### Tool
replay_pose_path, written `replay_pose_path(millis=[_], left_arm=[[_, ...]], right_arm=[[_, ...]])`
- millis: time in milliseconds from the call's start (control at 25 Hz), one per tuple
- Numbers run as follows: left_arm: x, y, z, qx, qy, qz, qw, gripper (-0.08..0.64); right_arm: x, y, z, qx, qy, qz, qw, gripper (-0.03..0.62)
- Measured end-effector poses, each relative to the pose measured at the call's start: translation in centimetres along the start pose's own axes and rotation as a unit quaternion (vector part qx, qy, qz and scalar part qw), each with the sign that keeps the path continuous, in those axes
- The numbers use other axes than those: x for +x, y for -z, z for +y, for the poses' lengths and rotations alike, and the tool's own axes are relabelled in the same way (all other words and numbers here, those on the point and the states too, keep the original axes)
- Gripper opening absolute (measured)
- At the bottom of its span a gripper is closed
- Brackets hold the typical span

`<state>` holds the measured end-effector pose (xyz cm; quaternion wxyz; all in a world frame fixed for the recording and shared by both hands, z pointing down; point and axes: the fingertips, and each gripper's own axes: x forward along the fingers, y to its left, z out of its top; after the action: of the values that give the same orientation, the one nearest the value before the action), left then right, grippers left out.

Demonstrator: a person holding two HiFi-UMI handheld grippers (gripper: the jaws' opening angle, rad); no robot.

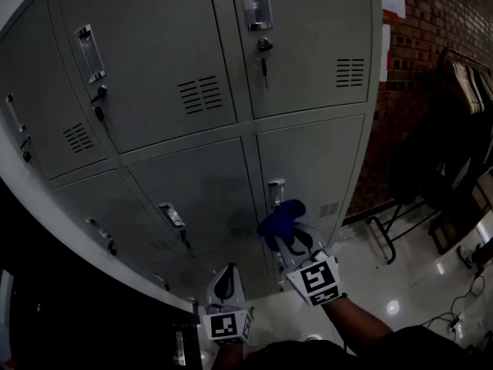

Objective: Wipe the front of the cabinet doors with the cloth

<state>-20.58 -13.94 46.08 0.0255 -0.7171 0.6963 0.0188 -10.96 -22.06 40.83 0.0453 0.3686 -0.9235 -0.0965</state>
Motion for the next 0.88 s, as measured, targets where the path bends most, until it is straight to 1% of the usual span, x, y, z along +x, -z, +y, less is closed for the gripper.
replay_pose_path(millis=[280, 520, 640, 880], left_arm=[[1.4, -1.0, 0.9, 0.000, 0.001, -0.004, 1.0000, 0.017], [1.6, -0.9, 0.8, 0.002, 0.009, -0.001, 1.0000, 0.017], [1.6, -0.6, 1.0, 0.002, 0.008, 0.003, 1.0000, 0.016], [1.4, -0.6, 0.9, 0.000, 0.007, 0.001, 1.0000, 0.017]], right_arm=[[3.5, -5.5, -1.7, 0.002, -0.003, -0.031, 1.000, 0.071], [5.6, -10.2, -3.0, -0.025, -0.017, -0.045, 0.999, 0.071], [5.9, -11.7, -3.7, -0.041, -0.014, -0.051, 0.998, 0.071], [6.8, -12.8, -5.1, -0.048, -0.005, -0.051, 0.998, 0.072]])
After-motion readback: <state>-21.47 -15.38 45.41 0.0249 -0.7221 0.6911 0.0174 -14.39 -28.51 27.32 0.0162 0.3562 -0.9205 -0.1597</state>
